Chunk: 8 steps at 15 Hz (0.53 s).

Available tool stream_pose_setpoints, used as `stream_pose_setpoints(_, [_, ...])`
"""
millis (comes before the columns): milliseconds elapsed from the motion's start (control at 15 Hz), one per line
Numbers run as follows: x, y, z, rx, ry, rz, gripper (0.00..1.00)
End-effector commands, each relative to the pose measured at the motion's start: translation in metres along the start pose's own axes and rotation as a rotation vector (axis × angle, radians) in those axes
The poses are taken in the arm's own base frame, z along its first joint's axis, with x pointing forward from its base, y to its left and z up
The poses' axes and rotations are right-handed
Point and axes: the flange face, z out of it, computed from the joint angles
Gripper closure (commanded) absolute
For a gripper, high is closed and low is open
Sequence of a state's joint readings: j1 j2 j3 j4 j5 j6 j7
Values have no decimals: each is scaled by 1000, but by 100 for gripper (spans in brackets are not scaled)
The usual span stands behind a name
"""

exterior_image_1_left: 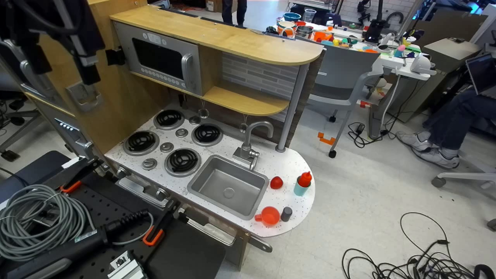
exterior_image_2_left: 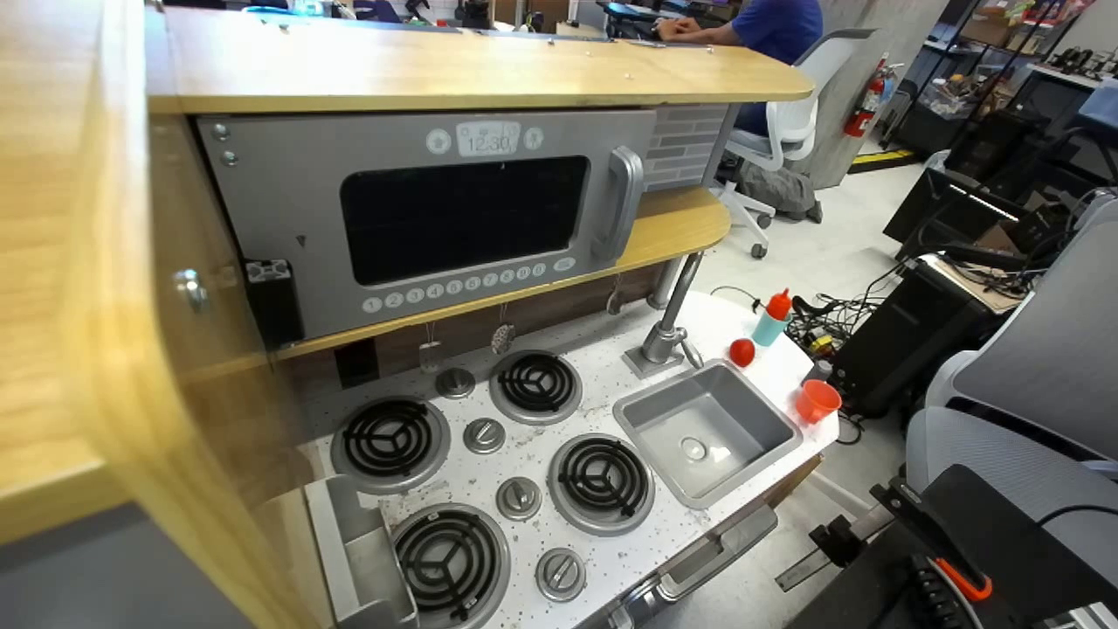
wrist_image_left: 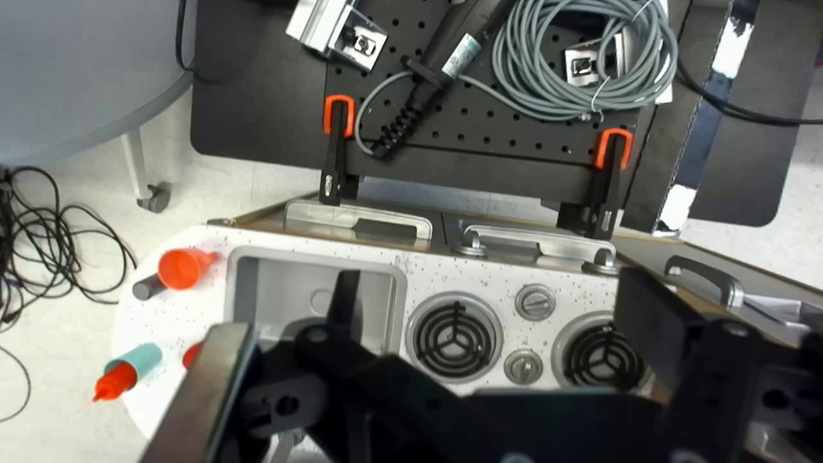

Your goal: Take the sauce bottle out of the cup and put it on the counter

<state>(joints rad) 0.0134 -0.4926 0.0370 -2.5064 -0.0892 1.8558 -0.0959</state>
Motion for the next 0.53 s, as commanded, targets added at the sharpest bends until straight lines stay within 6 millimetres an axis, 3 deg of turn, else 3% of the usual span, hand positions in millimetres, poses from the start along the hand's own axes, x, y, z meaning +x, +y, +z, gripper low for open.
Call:
stream_pose_setpoints(0, [10,37,-26,47,108,-47,0])
stream_pose_setpoints(267, [20,91,-24,78,193,-83,0])
stream_pose_setpoints(467, [30,134,-12,89,235,-88,0])
